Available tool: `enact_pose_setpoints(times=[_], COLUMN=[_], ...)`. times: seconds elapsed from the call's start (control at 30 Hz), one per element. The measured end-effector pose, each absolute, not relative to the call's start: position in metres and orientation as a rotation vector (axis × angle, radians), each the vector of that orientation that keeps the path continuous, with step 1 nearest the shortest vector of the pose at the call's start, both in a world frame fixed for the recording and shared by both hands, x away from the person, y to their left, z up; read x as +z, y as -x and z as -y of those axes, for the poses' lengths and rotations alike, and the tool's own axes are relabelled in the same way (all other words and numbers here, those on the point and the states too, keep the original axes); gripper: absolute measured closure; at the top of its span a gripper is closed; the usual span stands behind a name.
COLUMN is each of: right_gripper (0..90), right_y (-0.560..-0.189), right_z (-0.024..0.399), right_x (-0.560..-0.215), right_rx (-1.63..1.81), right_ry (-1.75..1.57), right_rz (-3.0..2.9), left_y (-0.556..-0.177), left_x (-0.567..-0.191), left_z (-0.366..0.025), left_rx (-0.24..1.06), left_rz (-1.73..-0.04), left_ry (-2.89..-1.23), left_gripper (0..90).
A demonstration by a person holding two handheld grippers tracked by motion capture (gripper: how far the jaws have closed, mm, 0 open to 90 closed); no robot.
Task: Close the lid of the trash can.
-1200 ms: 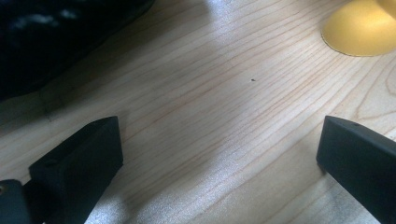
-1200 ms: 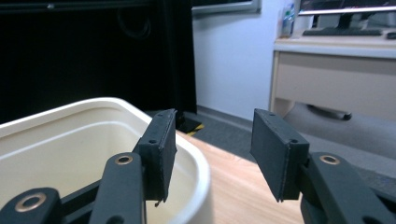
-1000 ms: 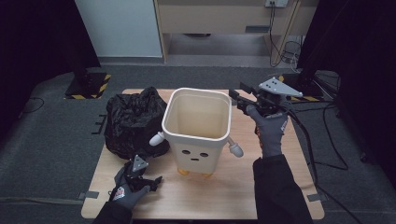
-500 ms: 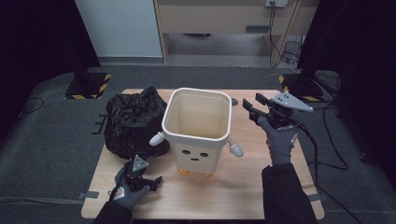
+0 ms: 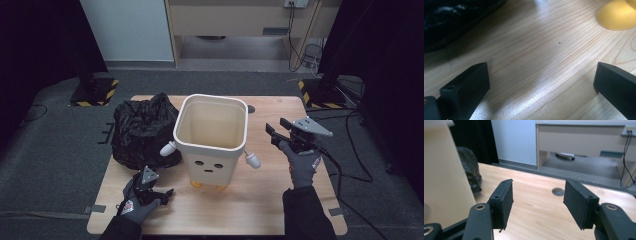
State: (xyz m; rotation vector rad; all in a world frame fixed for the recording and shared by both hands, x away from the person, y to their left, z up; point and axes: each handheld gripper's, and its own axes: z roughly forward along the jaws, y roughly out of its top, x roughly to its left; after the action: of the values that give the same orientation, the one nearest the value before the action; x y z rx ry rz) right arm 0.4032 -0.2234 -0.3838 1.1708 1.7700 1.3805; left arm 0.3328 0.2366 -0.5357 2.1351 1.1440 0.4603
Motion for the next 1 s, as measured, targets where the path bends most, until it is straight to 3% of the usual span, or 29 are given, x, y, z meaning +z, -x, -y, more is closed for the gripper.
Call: enact_pose_setpoints(times=[1.0], right_gripper=[35.9], right_y=[-0.374], right_z=[0.261], right_x=[-0.489], right_rx=[1.162], right_ry=[-1.352], right_rz=[-1.945], left_y=[-0.333], left_x=[-0.536], left_z=[-0.237], left_rx=[0.461], left_rz=[-1.144], left_ry=[-2.134], left_gripper=[0.0])
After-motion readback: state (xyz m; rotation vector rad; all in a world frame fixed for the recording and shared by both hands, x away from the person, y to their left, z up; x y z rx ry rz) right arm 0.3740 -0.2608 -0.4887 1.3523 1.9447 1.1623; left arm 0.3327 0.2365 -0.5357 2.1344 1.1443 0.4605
